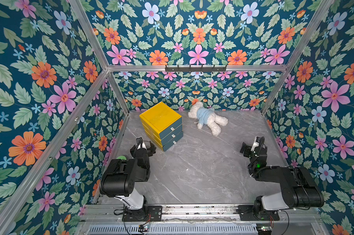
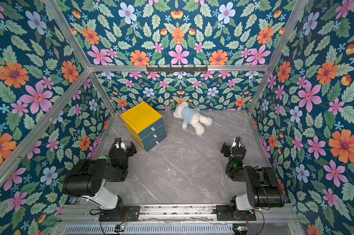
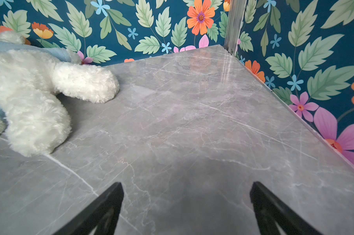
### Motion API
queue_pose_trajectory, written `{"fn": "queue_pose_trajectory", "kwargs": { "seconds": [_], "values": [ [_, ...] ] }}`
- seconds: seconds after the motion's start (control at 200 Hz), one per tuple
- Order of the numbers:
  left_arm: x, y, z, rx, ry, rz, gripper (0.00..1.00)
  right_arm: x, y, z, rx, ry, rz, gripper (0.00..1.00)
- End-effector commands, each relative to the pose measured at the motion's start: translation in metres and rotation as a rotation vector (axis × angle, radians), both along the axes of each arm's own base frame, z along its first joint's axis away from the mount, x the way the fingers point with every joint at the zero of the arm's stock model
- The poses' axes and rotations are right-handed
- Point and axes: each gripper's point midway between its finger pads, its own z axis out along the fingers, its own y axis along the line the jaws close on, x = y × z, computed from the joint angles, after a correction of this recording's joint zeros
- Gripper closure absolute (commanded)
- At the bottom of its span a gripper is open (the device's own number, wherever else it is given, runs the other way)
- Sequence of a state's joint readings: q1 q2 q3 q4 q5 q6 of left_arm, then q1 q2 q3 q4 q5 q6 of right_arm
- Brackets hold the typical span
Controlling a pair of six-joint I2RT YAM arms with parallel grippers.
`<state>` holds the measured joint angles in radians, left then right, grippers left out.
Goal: Place the fruit knives into the drawer by color
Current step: Reset both arms
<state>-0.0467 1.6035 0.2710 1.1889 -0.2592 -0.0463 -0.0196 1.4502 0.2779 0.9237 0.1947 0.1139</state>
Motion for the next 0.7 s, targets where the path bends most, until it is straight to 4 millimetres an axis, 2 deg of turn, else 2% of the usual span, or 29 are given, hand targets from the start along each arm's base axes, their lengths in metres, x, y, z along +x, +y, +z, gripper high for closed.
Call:
{"fn": "queue_pose_trajectory", "kwargs": {
  "seconds": [0.0,0.355,0.415,0.475,0.515,0.58,0.625,0.665,0.695],
  "values": [
    [0.003,0.001,0.014,0.002,-0.057,0.002,0.01,0.004,0.0,0.01,-0.004,-0.042,-0.001,0.01],
    [0.004,0.001,0.014,0.001,-0.056,0.003,0.01,0.004,0.001,0.009,0.001,-0.038,0.006,0.01],
    [0.004,0.001,0.014,0.001,-0.055,0.002,0.0,0.001,0.001,0.016,-0.017,-0.044,-0.003,0.01],
    [0.004,0.001,0.014,0.001,-0.055,0.003,0.0,-0.007,0.006,0.039,-0.042,-0.05,0.009,0.01],
    [0.004,0.001,0.014,0.001,-0.055,0.003,0.01,-0.013,0.008,0.063,-0.028,-0.067,0.011,0.01],
    [0.004,0.001,0.014,0.001,-0.056,0.003,0.0,-0.022,0.014,0.119,-0.007,-0.202,0.047,0.01],
    [0.004,0.0,0.014,0.0,-0.056,0.0,0.01,-0.031,0.017,0.147,-0.014,-0.29,0.063,0.01],
    [0.004,0.0,0.014,0.0,-0.056,0.0,0.01,-0.037,0.015,0.159,-0.017,-0.328,0.052,0.01],
    [0.004,0.0,0.014,0.0,-0.057,0.001,0.01,-0.04,0.013,0.16,-0.021,-0.328,0.041,0.01]
  ]
}}
